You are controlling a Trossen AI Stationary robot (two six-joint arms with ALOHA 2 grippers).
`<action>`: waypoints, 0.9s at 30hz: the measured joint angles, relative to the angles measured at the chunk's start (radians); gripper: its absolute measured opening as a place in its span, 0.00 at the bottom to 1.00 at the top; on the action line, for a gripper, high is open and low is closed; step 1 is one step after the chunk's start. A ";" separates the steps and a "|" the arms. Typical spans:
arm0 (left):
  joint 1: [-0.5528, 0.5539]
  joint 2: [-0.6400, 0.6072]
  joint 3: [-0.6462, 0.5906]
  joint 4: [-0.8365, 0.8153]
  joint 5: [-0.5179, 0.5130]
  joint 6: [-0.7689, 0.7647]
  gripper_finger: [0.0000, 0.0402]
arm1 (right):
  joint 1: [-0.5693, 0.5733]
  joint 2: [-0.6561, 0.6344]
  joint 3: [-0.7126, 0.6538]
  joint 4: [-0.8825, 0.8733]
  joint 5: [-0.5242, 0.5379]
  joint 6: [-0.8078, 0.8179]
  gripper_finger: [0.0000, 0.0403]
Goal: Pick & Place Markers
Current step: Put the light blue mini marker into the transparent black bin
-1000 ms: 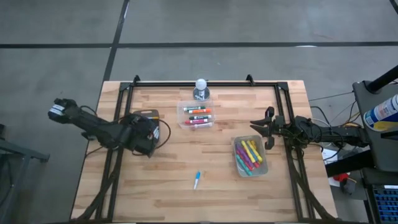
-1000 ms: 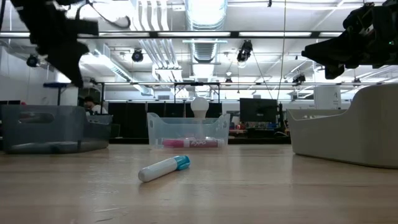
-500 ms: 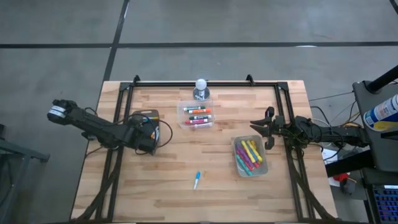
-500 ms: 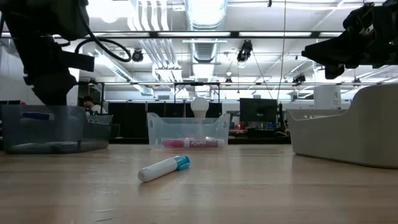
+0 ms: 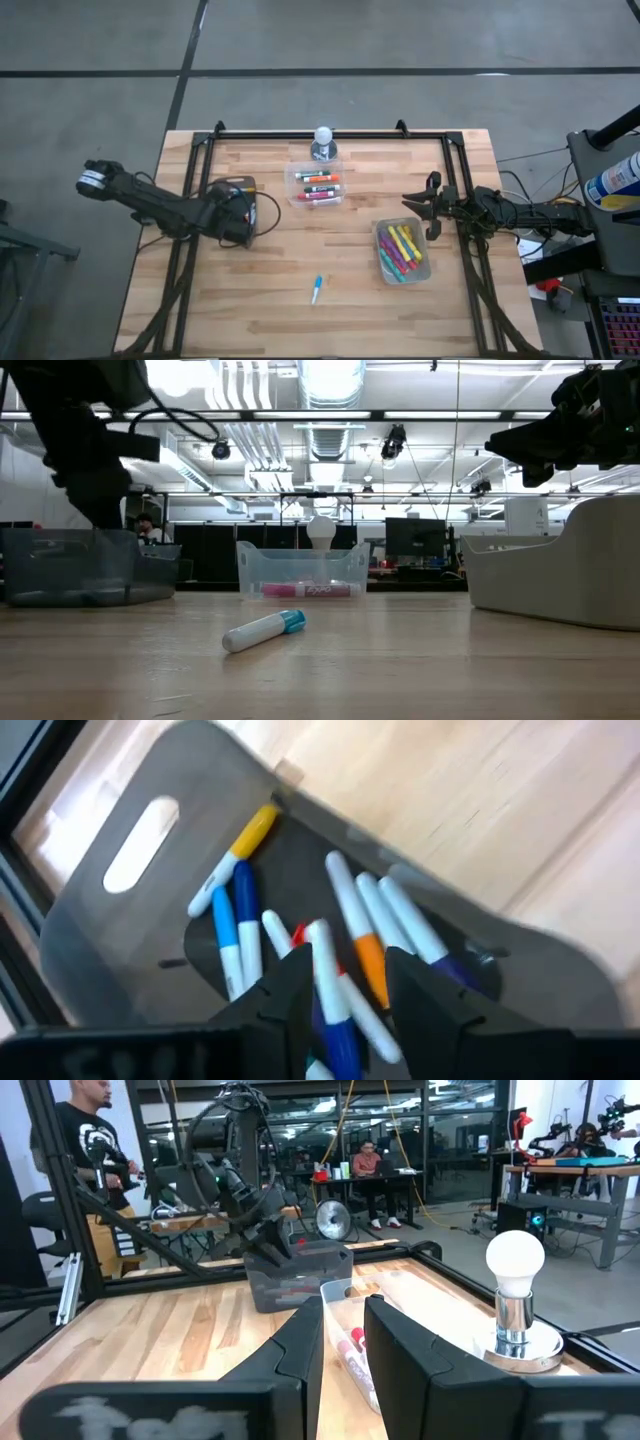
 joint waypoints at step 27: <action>-0.166 0.236 0.148 0.774 0.455 -0.017 0.31 | 0.000 0.000 0.000 0.000 0.000 -0.001 0.17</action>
